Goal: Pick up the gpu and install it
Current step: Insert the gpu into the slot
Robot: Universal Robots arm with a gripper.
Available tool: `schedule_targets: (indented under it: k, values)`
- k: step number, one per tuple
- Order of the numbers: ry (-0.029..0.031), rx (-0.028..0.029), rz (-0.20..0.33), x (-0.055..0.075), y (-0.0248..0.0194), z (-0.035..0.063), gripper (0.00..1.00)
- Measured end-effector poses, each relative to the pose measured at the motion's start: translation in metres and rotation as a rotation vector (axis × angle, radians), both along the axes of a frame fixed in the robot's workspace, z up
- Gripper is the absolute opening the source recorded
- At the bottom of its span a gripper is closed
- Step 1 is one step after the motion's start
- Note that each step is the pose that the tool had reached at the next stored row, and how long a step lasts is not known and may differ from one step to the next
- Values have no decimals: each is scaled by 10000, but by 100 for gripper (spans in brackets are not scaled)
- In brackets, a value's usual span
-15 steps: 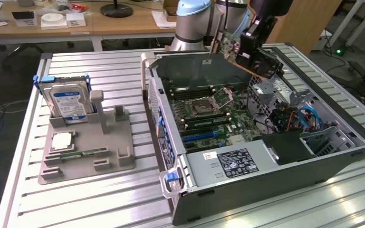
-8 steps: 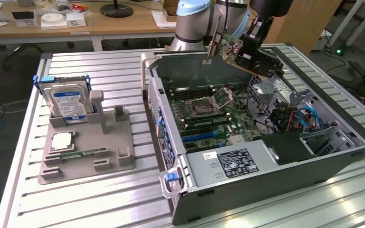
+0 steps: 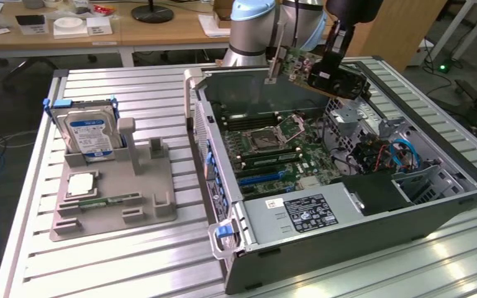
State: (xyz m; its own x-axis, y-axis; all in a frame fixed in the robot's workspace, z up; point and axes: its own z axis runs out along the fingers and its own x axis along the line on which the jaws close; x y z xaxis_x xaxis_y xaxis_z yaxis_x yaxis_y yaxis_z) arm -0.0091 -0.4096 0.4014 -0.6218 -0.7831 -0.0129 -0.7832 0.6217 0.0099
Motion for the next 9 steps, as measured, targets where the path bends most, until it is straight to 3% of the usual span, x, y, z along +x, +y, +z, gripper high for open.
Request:
schedule_targets:
  k: [9]
  values:
    - [0, 1, 1652, 0, 0, -15, 29]
